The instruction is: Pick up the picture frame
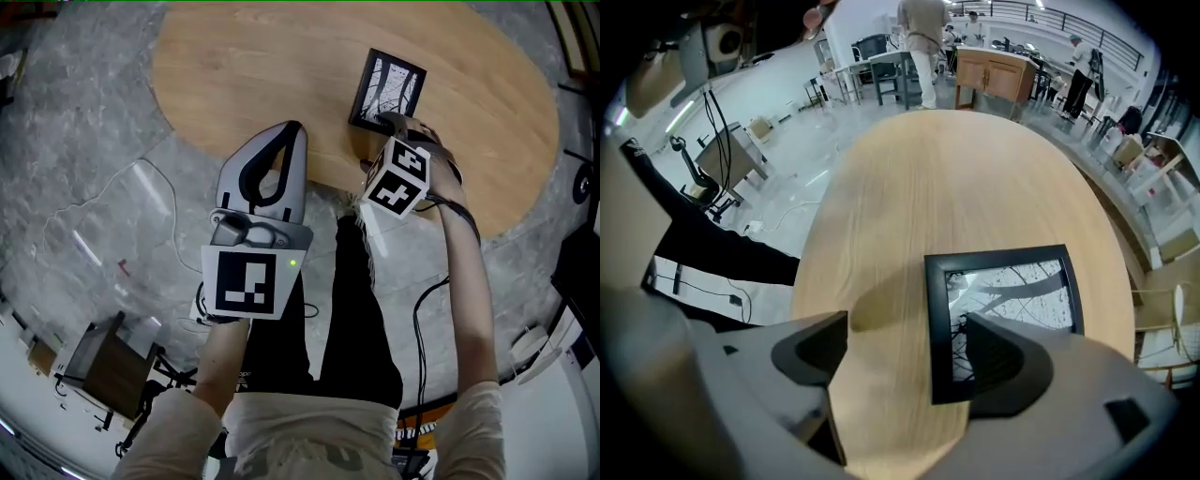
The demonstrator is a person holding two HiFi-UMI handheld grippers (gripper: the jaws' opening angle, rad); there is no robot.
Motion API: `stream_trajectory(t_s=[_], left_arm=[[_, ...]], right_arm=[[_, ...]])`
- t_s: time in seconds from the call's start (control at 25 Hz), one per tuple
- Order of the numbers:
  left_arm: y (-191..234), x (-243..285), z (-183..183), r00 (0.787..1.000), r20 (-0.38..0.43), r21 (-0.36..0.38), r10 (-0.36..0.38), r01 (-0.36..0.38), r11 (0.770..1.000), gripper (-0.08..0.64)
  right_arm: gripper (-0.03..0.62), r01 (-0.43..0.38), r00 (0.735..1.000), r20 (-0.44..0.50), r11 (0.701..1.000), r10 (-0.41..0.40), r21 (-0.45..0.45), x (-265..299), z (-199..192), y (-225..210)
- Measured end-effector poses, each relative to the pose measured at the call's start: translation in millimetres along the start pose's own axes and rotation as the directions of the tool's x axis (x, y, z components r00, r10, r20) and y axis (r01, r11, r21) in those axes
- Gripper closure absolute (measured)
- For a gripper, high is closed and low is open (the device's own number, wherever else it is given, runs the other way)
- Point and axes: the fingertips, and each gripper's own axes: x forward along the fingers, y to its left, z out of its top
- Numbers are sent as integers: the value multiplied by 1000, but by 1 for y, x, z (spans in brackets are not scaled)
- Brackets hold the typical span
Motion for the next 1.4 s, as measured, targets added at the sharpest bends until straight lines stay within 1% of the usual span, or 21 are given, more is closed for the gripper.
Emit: stream_trajectory(t_s=[0.24,0.36,0.52,0.72,0.84,1.04,1.2,1.4], left_arm=[[1,3,0,1000,-6,-2,13,-13,1000,551],[-1,3,0,1000,-5,-8,18,-19,1000,551],[-5,1,0,1000,-10,3,18,-18,1000,551],[-8,0,-3,1000,-16,12,18,-18,1000,551],[-9,-1,-1,1000,-23,21,16,-16,1000,551],[-7,-2,1,999,-30,42,21,-20,999,551],[-8,-6,1,1000,-20,53,20,-19,998,551],[-9,-5,-2,999,-34,61,17,-15,998,551]], right_arm=[[207,29,1000,-3,1000,-29,9,2,1,3],[207,30,999,-10,999,-30,15,3,-2,5],[207,35,999,-10,999,-34,24,2,-2,7],[209,67,998,6,995,-68,71,3,-5,9],[207,38,999,12,995,-39,97,3,-6,18],[207,-20,1000,20,997,19,70,2,-2,53],[207,-14,999,30,998,12,65,4,1,73],[207,-3,1000,17,998,2,57,8,-2,88]])
